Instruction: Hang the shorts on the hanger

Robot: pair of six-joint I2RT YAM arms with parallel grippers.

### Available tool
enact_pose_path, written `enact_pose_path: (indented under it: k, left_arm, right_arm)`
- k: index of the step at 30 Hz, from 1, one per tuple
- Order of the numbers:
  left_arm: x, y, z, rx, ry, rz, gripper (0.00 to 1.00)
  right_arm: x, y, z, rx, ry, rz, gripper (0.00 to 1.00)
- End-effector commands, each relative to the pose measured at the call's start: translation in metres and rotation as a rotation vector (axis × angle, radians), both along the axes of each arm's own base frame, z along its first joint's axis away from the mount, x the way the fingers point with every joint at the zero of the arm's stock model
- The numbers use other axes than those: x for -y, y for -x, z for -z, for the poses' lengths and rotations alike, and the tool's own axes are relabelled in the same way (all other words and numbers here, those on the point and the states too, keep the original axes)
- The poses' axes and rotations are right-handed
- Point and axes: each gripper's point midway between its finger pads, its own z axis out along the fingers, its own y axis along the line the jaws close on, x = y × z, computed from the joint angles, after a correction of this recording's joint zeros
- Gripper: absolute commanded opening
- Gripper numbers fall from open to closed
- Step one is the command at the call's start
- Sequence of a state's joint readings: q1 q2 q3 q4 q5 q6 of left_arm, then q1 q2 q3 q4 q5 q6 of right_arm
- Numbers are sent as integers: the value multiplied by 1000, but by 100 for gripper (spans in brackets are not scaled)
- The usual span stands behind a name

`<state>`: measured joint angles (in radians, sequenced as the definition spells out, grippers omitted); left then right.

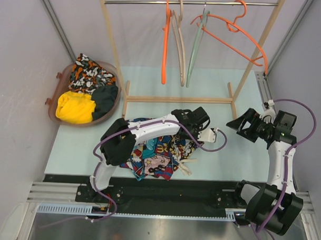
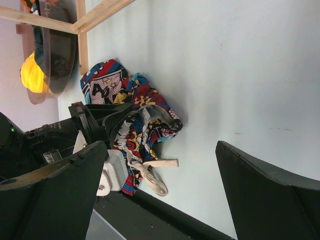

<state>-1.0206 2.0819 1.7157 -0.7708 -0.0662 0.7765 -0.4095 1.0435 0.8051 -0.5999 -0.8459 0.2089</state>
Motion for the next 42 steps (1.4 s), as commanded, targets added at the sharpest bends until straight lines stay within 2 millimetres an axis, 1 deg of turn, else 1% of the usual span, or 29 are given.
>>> enact_pose_path:
  k: [1, 2, 3, 4, 5, 6, 7, 9, 10, 12, 13, 14, 15, 16, 17, 19, 21, 22, 23, 24, 25, 26, 28, 31, 33, 35, 39, 40, 42]
  left_arm:
    - [8, -6, -30, 26, 76, -18, 0]
    - [11, -5, -41, 22, 106, -29, 0]
    - [11, 0, -64, 25, 153, -27, 0]
    - [10, 4, -78, 24, 186, -27, 0]
    - [9, 15, -85, -16, 222, -13, 0]
    - [5, 23, -100, -19, 255, -1, 0]
    - [-3, 30, -133, 8, 327, 5, 0]
    - [-19, 44, -149, -17, 393, -14, 0]
    - [-35, 43, -180, 8, 477, -42, 0]
    - [-52, 45, -194, -44, 546, -107, 0]
    - [-69, 32, -204, -33, 578, -171, 0]
    - [-82, 31, -217, -32, 625, -221, 0]
    - [-92, 29, -225, -39, 658, -245, 0]
    - [-109, 15, -230, -18, 685, -307, 0]
    - [-121, 14, -237, -9, 712, -344, 0]
    - [-145, 0, -242, 11, 745, -426, 0]
    - [-163, -8, -245, 6, 791, -519, 0]
    - [-182, -20, -246, 17, 812, -592, 0]
    - [-192, -24, -240, -7, 831, -665, 0]
    - [-201, -32, -238, -3, 850, -714, 0]
    - [-220, -43, -232, -11, 864, -806, 0]
    - [-228, -48, -221, -29, 859, -854, 0]
    - [-249, -62, -206, -62, 862, -953, 0]
    - [-267, -76, -181, -135, 863, -1066, 0]
    - [-272, -79, -174, -158, 867, -1084, 0]
    - [-278, -82, -164, -166, 855, -1106, 0]
    - [-287, -84, -157, -144, 842, -1124, 0]
    - [-293, -85, -155, -134, 836, -1136, 0]
    - [-296, -88, -155, -138, 834, -1146, 0]
  right_arm:
    - [-3, 0, -11, 55, 10, -25, 97]
    - [-3, 1, -12, 60, 14, -27, 97]
    - [-2, 1, -12, 60, 23, -25, 98]
    - [-2, 1, -12, 60, 27, -22, 99]
    - [-1, 1, -12, 63, 31, -18, 100]
    - [-1, 2, -12, 67, 34, -17, 100]
    - [-2, 1, -12, 70, 30, -13, 100]
    - [-2, -2, -19, 127, 37, -13, 100]
    - [-6, -2, -20, 137, 16, -19, 100]
    - [-8, -5, -28, 193, 31, -30, 100]
    - [-13, -6, -29, 200, 32, -51, 100]
    - [-15, -7, -31, 221, 46, -65, 100]
    - [-17, -9, -31, 226, 52, -73, 100]
    - [-25, -9, -30, 229, 60, -99, 100]
    - [-27, -12, -29, 242, 73, -112, 100]
    - [-35, -15, -23, 236, 94, -134, 100]
    - [-53, -14, -21, 257, 114, -207, 100]
    - [-56, -16, -19, 266, 137, -216, 100]
    - [-70, -14, -21, 301, 155, -271, 100]
    - [-75, -15, -20, 314, 175, -287, 100]
    - [-82, -14, -20, 330, 187, -315, 100]
    - [-99, -9, -20, 355, 194, -380, 100]
    - [-113, -6, -20, 385, 208, -449, 100]
    - [-141, 4, -11, 413, 224, -588, 99]
    - [-165, 22, 3, 413, 268, -717, 98]
    - [-179, 31, 6, 473, 329, -812, 97]
    - [-209, 41, 8, 573, 335, -870, 95]
    - [-225, 51, 6, 622, 326, -918, 96]
    - [-243, 60, 10, 664, 351, -977, 98]
